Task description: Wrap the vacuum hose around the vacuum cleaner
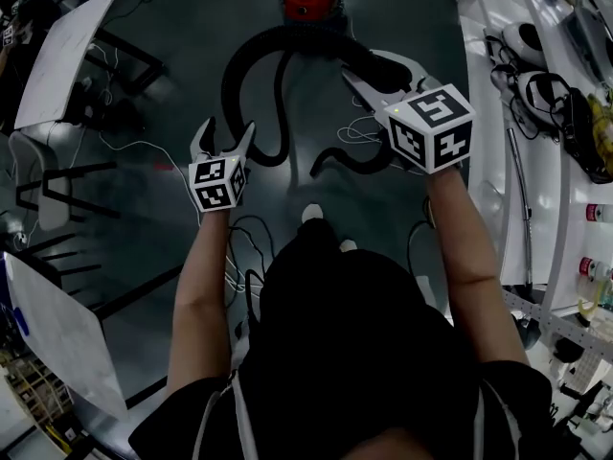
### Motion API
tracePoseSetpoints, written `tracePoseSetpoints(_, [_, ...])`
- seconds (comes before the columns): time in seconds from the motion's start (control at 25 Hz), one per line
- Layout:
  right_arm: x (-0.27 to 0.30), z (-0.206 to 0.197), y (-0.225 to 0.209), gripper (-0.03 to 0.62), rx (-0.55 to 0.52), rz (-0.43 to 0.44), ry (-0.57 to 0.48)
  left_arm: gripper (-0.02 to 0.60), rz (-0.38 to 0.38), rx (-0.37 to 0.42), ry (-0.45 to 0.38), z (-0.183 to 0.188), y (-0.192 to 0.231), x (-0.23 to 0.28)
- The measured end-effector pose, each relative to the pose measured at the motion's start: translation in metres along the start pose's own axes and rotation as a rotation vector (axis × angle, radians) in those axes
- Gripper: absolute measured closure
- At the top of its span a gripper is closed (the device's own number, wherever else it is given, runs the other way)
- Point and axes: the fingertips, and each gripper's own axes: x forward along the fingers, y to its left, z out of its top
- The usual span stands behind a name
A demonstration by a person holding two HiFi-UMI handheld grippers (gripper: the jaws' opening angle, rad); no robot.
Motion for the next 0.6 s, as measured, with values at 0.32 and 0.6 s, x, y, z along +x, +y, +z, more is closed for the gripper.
tracePoseSetpoints(0.32, [0.015, 0.024, -0.007, 0.439, 0.001, -0.009, -0.001, 0.218, -0.057, -0.089, -0.026, 0.007, 0.034, 0.049])
tracePoseSetpoints(0.6, [0.027, 0.023, -0.012, 0.439, 0.021, -0.031, 0.007, 0.249, -0.103, -0.081, -0.003, 0.018, 0.034, 0.087])
